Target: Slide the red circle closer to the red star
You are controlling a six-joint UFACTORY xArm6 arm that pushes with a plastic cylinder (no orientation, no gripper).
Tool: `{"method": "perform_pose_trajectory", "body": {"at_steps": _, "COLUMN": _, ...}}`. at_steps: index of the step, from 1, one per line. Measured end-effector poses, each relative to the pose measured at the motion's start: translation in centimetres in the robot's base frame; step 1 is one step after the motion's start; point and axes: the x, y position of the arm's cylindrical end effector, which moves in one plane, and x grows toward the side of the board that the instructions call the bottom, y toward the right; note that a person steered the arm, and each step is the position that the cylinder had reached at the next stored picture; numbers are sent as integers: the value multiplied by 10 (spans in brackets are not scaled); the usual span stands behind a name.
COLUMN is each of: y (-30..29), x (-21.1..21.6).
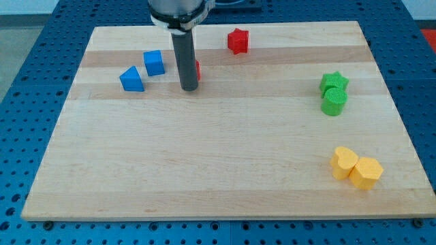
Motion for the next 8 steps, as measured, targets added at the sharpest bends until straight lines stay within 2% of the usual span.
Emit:
{"method": "perform_pose_trajectory", "body": {"at_steps": 1, "y": 0, "x": -2}}
{"method": "perform_pose_trajectory", "body": {"at_steps": 3, "y": -38, "x": -2}}
{"method": "perform_pose_trajectory", "body": {"at_steps": 4, "y": -38, "x": -2}}
{"method": "perform_pose_trajectory", "body": {"at_steps": 6, "y": -35, "x": -31}}
{"method": "perform_pose_trajectory", "body": {"at_steps": 8, "y": -31, "x": -34}}
